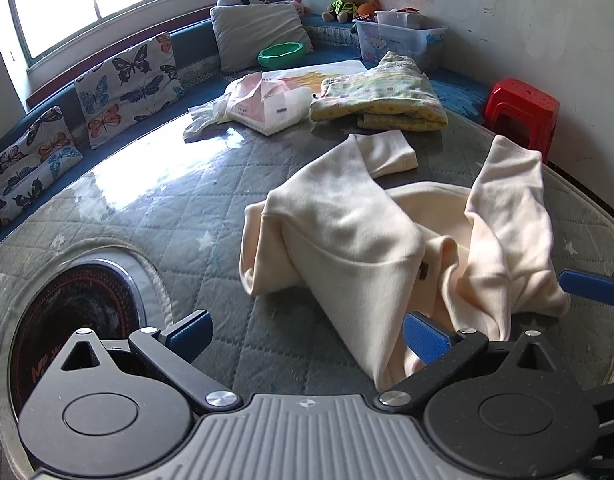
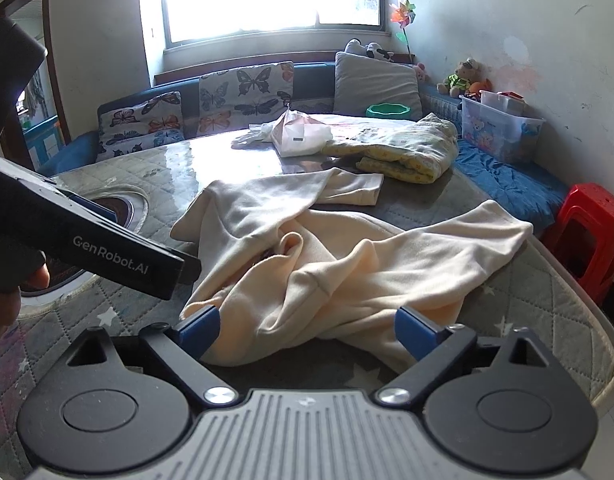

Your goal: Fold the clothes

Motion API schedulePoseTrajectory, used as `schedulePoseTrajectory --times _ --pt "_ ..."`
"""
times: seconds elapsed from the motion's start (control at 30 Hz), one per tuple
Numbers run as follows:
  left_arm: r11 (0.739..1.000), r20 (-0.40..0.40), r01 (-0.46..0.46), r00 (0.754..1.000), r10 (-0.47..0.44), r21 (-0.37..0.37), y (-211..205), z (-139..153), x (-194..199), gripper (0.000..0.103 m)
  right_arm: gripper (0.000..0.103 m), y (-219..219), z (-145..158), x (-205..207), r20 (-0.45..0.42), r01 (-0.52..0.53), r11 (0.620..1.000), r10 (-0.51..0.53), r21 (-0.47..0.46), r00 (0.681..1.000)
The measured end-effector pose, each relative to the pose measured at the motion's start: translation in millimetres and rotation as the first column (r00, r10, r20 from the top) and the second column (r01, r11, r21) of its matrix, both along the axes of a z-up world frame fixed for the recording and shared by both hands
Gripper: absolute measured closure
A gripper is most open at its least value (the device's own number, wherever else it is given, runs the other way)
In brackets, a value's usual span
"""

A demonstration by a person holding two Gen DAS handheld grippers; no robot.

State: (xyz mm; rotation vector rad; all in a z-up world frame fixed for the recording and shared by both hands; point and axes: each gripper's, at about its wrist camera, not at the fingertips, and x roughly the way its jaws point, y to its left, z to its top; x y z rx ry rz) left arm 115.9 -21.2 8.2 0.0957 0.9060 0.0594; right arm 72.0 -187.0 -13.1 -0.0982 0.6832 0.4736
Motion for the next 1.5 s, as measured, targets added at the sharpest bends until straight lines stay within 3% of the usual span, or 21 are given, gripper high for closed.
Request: schedulePoseTrajectory --times 0.43,0.73,1.0,1.3,1.37,1.5 --pt "1.0 0.002 0.03 1.0 -0.03 0.007 -10.3 1.2 22.6 0.0 0.021 -5.1 -1.6 20.4 -0.013 0.008 0.999 -0.008 0.036 1.0" --pt "0.999 0.032 0.041 0.999 -0.041 -0.008 -14.0 16.0 51.4 0.012 0.032 -6.2 -5.1 35.4 -0.036 0.008 0.998 -0.006 0.06 0.999" --pt "0.998 -0.023 0.055 0.998 -0.056 -0.044 -16.2 10.6 88.2 0.027 0.042 -6.9 -6.9 47.2 -0.065 0.006 0.996 0.0 0.092 0.998" --pt "0.997 -0.059 0.077 0.995 -0.079 -0.021 -30.4 -0.6 107.1 0.027 0.05 -10.2 -13.8 61.2 -0.118 0.017 0.992 -0.002 0.127 0.993" --pt "0.997 -0.068 0.079 0.994 -0.079 -0.008 -31.4 -4.3 108.8 0.031 0.054 -11.3 -14.6 62.9 -0.126 0.018 0.991 -0.001 0.136 0.992" --pt "0.995 -0.095 0.098 0.99 -0.099 -0.015 -27.5 -10.5 107.9 0.064 0.059 -14.0 -16.0 63.3 -0.138 0.018 0.99 0.002 0.143 0.99"
